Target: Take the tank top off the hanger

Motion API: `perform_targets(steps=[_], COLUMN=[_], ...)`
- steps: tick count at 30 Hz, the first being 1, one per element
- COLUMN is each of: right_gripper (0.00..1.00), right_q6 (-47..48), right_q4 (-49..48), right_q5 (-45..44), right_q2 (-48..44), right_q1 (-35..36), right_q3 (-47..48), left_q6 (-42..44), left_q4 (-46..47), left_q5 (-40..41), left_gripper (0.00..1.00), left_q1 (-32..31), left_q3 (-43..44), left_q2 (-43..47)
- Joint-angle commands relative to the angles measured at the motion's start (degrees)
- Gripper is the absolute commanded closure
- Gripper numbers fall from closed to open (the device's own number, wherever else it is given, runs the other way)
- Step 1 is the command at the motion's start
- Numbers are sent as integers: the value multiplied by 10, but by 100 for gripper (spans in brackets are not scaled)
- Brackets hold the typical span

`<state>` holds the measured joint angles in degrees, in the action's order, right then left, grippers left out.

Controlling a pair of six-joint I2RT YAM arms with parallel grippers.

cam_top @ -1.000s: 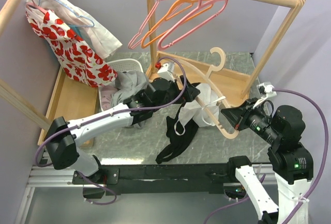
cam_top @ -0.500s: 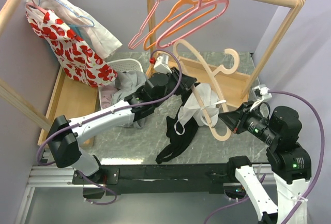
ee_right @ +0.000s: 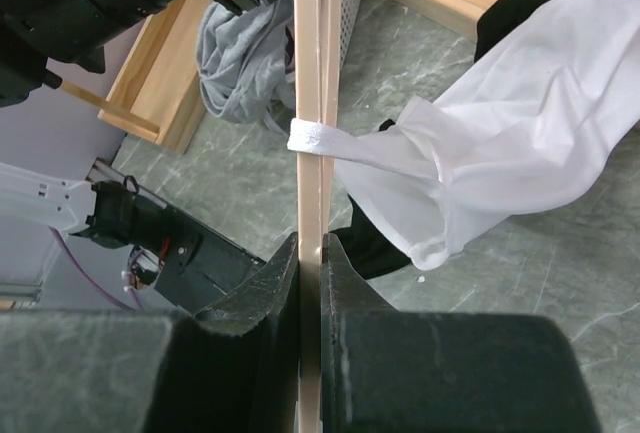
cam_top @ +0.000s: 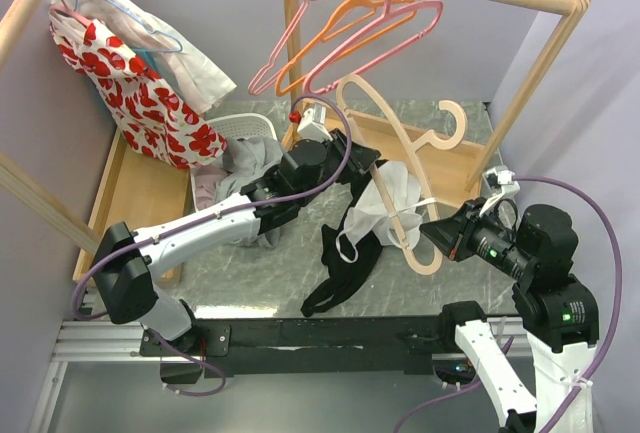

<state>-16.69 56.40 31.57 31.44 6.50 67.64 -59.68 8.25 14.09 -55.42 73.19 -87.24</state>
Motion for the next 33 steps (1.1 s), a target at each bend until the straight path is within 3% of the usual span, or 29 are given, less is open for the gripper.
perform_targets(steps=[1,4,10,14,22,33], right_gripper=[98,94,68,59,55,54], right_q6=[16,17,17,27,20,8], right_q4=[-59,-53,-53,-50,-53,25], right_q5=[-17,-23,-34,-40,-38,10], right_q2=[-1,1,6,15,31,49], right_q1=[-3,-3,-2,-3,-3,-3], right_q3=[17,19,33,46,36,30], left_q6=[80,97,116,130,123,127], left_q4=[-56,-62,-81,-102,-106,-106], left_q5=[-74,-82,-82,-81,-70,-42], left_gripper=[99,99,99,99,99,99], left_q1=[-12,-14,-16,-16,-16,-3], left_q3=[-9,-9,-10,-2,-7,20], left_q2=[-8,-7,-1,-2,1,-8])
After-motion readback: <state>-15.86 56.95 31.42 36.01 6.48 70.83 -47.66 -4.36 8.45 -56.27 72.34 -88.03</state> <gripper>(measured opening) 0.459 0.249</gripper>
